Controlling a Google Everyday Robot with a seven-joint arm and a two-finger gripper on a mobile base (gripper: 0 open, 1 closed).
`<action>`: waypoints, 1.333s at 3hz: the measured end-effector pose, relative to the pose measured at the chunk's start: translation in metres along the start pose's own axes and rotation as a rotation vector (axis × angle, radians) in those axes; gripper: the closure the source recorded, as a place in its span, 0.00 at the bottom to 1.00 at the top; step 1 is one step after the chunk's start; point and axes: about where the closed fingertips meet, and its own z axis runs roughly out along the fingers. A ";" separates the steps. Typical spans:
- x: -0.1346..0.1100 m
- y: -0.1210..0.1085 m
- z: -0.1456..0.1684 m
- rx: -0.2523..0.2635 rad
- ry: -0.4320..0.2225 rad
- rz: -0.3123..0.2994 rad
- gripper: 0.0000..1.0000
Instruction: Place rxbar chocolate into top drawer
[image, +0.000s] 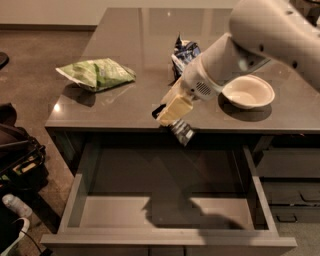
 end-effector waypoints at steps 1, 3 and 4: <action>0.013 0.043 -0.010 0.059 -0.002 0.112 1.00; 0.050 0.105 -0.006 0.145 0.013 0.316 1.00; 0.079 0.098 0.012 0.164 -0.001 0.346 1.00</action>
Offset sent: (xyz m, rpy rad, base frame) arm -0.1372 -0.0193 -0.0326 0.0125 0.1036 -0.4062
